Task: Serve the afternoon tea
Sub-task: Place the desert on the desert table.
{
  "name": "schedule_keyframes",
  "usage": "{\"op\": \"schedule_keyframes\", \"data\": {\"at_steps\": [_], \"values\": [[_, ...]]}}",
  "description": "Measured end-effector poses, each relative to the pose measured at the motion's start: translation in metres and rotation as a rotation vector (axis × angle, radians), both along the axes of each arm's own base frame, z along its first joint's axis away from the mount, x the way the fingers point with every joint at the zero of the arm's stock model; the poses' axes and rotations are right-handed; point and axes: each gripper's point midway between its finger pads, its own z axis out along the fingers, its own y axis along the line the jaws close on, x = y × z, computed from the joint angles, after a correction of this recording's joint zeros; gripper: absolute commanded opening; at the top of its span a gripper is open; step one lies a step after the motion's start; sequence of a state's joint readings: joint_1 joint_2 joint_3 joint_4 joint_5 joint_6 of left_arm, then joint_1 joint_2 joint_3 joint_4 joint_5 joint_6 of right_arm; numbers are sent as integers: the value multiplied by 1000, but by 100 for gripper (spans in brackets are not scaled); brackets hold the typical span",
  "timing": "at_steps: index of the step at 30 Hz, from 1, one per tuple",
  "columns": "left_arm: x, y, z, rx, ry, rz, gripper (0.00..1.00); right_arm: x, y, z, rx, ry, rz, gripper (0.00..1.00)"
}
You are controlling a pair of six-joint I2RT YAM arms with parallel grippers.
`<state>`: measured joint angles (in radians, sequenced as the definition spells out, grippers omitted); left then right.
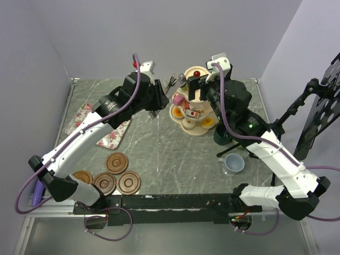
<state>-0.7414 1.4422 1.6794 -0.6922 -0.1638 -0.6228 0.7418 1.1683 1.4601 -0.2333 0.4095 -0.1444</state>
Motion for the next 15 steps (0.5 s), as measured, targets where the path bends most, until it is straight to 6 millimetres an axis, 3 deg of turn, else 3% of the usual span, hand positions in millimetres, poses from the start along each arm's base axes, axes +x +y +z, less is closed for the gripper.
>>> {"op": "schedule_keyframes", "data": {"at_steps": [9, 15], "values": [[-15, -24, 5, -11, -8, -57, 37, 1, 4, 4, 10, 2, 12, 96], [-19, -41, -4, -9, 8, -84, 41, 1, 6, 2, 11, 9, 19, 96]]}}
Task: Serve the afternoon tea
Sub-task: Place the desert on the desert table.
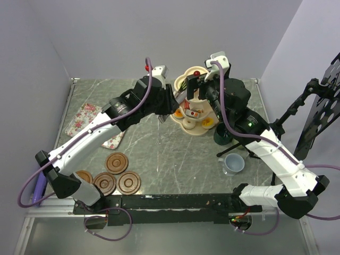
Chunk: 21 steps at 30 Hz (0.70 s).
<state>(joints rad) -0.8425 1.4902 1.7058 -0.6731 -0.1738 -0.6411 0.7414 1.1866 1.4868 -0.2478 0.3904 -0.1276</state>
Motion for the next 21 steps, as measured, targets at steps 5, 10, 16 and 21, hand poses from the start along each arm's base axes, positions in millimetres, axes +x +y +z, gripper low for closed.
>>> {"op": "schedule_keyframes", "data": {"at_steps": [5, 10, 16, 21], "values": [[0, -5, -2, -2, 1, -7, 50, 1, 2, -2, -1, 6, 7, 96], [1, -6, -2, -3, 0, -6, 53, 2, 5, -6, -7, 16, 15, 96], [2, -7, 0, -8, -7, -2, 51, 2, 6, -5, -7, 17, 15, 96], [5, -3, 1, -8, -22, 18, 51, 2, 6, -5, -8, 18, 15, 96]]}}
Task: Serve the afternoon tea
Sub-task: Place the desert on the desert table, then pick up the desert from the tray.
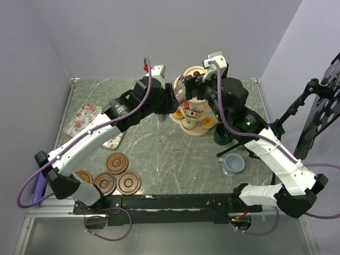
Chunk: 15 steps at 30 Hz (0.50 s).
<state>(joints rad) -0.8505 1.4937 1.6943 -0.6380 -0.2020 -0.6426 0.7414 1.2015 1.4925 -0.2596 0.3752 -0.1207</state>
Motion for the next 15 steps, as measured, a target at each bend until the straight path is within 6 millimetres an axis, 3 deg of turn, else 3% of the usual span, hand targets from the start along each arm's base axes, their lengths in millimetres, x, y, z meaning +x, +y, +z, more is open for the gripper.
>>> {"op": "schedule_keyframes", "data": {"at_steps": [4, 7, 10, 13, 15], "values": [[0, 21, 5, 13, -15, 50, 50, 0, 0, -1, -2, 2, 0, 96], [3, 58, 7, 15, -17, 123, 50, 0, 0, -1, -2, 2, 0, 96], [11, 129, -13, 41, 18, 269, 50, 0, 0, 0, -2, 2, 0, 96], [13, 221, -58, 115, 99, 486, 50, 0, 0, 0, -1, 2, 0, 96], [4, 263, -93, 185, 185, 583, 50, 0, 0, 0, -1, 2, 0, 96]]}}
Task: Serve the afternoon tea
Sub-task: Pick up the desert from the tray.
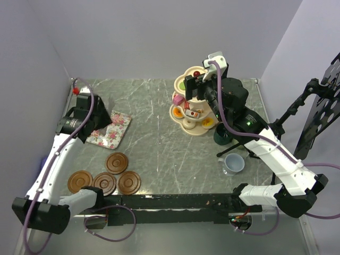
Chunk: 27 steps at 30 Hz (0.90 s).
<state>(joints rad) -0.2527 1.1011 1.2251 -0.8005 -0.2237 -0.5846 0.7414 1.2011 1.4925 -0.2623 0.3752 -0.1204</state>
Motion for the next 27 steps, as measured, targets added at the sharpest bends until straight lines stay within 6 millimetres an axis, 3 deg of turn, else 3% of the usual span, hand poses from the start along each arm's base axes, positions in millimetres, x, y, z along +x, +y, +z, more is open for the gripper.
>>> {"op": "schedule_keyframes", "data": {"at_steps": [2, 4, 7, 13, 27], "values": [[-14, 31, -40, 45, 125, 61, 50, 0, 0, 0, 1, 0, 0, 96], [-28, 48, -68, 71, 227, 87, 50, -1, 0, 1, 2, -1, 0, 96], [-45, 68, -93, 83, 333, 115, 52, -2, -2, 3, 6, -6, 2, 96], [-49, 94, -98, 78, 365, 167, 53, -7, -5, 9, 27, -15, 5, 96], [-38, 127, -102, 103, 431, 216, 55, -10, -8, 10, 40, -17, 4, 96]]}}
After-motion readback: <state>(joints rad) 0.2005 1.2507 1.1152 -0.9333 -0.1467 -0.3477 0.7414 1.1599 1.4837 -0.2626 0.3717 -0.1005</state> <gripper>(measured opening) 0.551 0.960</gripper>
